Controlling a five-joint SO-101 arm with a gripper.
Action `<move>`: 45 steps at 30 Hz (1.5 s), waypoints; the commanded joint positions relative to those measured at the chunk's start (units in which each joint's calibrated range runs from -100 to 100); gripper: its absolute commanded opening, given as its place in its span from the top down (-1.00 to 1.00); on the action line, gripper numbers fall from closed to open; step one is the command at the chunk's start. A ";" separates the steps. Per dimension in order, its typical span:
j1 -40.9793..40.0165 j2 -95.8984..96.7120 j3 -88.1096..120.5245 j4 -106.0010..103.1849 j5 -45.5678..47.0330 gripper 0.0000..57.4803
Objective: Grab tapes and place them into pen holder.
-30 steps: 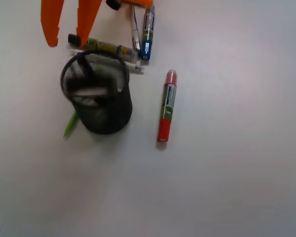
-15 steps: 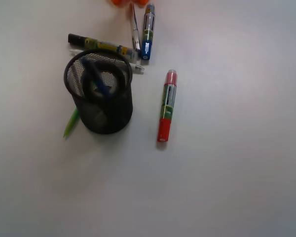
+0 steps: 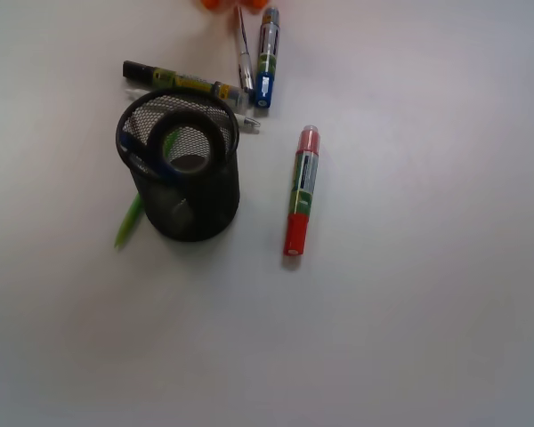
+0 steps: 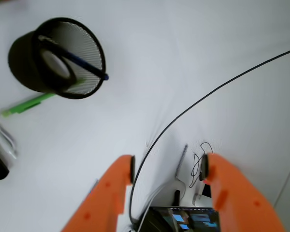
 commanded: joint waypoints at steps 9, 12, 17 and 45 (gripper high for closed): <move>-2.33 -48.36 98.66 -65.77 8.50 0.43; -4.72 -55.25 108.54 -67.44 11.58 0.43; -6.14 -62.81 119.31 -65.60 14.36 0.43; -2.11 -76.07 122.12 -29.90 6.79 0.69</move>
